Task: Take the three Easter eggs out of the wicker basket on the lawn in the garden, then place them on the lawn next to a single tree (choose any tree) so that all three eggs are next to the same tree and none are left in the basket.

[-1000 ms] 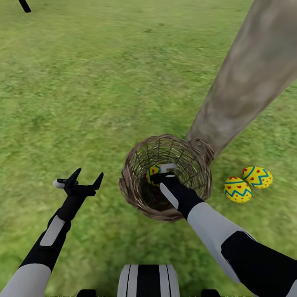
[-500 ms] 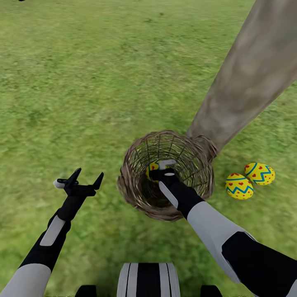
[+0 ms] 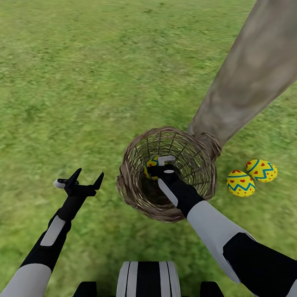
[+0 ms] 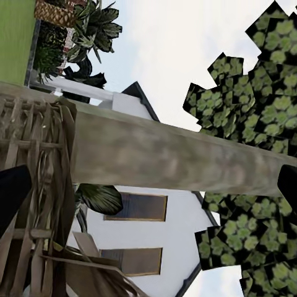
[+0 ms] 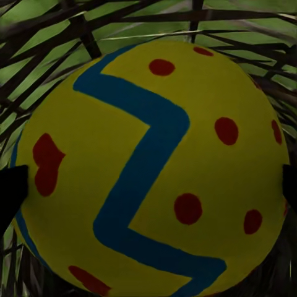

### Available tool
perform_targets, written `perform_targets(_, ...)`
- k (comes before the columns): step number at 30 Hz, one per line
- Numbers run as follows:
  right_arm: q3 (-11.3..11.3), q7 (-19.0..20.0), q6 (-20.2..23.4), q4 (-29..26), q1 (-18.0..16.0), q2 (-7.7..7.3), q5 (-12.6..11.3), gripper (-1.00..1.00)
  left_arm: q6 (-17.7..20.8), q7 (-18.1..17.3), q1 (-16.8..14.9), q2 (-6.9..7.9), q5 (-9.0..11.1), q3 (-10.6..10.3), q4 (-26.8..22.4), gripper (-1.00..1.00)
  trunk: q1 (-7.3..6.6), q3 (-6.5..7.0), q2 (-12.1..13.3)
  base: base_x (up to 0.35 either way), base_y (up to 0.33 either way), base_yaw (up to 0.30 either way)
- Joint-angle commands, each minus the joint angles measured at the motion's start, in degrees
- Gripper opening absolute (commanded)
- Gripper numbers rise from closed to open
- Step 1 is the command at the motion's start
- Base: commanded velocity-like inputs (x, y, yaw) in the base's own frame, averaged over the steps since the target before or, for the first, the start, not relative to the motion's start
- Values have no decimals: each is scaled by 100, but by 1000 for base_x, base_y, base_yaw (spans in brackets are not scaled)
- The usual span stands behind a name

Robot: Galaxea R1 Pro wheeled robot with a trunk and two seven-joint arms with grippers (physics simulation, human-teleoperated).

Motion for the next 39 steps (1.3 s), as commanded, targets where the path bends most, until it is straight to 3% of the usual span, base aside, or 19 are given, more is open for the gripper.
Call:
perform_targets(1, 18, -41, 4, 443, 3, 0, -100, -100, 43, 0, -1, 2, 25, -3, -1, 100, 1, -4, -1, 0, 0, 0)
perform_targets(20, 12, -32, -5, 436, 8, 0, -118, -100, 36, 0, -1, 2, 25, -3, 11, 100, 3, -26, -2, 0, 0, 0)
perform_targets(23, 12, -32, -5, 440, 8, 0, -120, -100, 42, 0, -1, 2, 25, -3, 4, 100, -4, 40, 2, 0, 0, 0)
perform_targets(28, 12, -32, -5, 435, 8, 0, -127, -100, 42, 0, -1, 2, 25, -3, 14, 100, -4, 40, 2, 0, 0, 0)
perform_targets(39, 12, -32, -5, 435, 8, 0, -127, -100, 43, 0, -1, 0, 21, -12, -1, 100, -33, 284, 17, 0, 0, 0)
